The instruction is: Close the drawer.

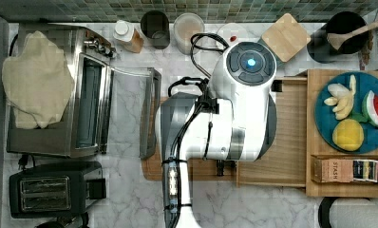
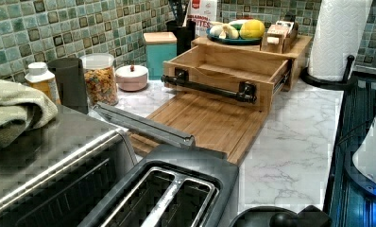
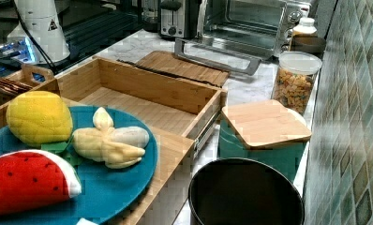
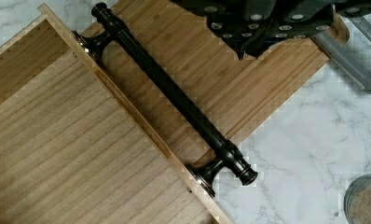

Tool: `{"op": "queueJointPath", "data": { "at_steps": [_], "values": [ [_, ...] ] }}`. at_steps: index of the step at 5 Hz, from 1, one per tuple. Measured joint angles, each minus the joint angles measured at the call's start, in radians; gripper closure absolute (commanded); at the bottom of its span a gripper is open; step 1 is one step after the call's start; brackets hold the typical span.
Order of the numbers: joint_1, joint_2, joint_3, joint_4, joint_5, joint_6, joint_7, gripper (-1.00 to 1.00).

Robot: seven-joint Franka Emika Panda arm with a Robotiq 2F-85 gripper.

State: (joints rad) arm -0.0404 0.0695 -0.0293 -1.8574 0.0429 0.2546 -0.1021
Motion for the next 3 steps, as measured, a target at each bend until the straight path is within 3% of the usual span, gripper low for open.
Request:
{"op": "queueJointPath", "data": {
  "at_steps": [3],
  "values": [
    [-0.005,0.007,0.003,-0.018,0.002,0.014,0.0,1.0]
  ]
}}
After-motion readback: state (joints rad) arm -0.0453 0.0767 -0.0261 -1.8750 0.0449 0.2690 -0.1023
